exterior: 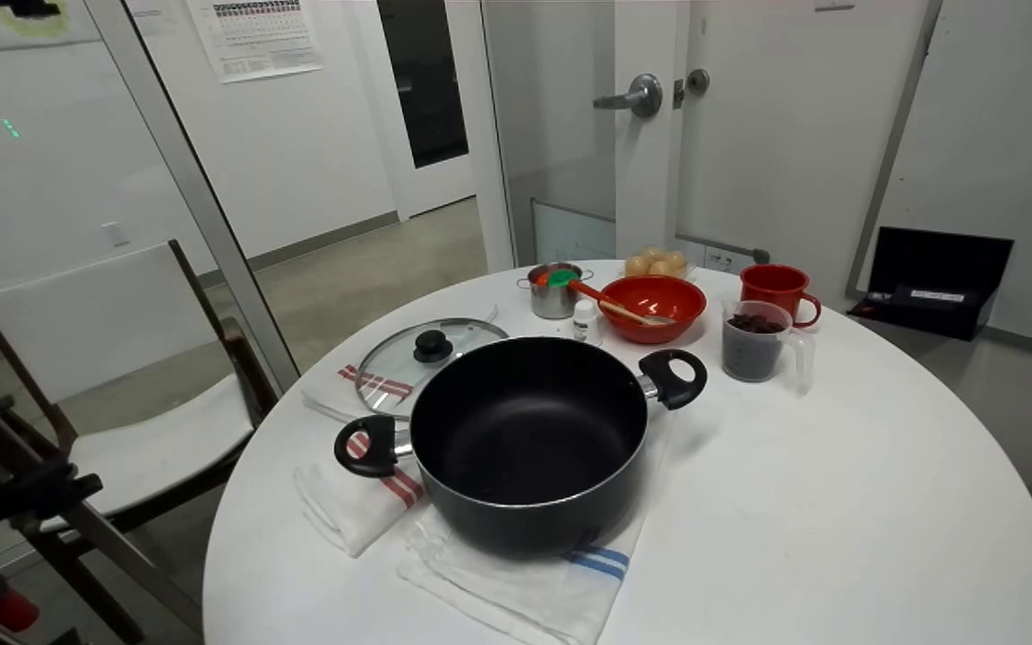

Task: Put the lid on the pot

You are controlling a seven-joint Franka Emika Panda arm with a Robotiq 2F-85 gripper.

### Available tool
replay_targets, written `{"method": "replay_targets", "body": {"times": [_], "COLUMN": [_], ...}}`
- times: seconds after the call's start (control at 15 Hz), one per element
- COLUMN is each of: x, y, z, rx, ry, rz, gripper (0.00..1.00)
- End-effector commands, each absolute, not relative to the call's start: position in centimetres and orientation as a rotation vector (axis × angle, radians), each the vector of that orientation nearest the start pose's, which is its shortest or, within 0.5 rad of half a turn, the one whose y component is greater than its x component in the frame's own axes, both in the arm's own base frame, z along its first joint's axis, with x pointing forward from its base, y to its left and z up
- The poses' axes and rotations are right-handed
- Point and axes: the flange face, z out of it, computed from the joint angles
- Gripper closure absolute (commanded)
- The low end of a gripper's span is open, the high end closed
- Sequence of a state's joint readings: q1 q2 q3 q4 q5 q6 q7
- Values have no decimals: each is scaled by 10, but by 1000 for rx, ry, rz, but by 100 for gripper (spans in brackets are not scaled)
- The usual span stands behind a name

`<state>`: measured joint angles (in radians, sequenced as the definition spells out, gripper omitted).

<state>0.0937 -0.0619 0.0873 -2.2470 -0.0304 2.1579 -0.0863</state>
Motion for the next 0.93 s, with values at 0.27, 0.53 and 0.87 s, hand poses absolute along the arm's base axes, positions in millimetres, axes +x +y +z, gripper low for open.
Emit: {"method": "replay_targets", "body": {"times": [0.27,0.53,0.87], "x": [578,604,635], "y": [147,164,165], "z": [314,263,197], "rx": [-3109,-3121,-3124], "ry": [-632,-678,-751], "rz": [145,179,199], "gripper": [0,0,0]}}
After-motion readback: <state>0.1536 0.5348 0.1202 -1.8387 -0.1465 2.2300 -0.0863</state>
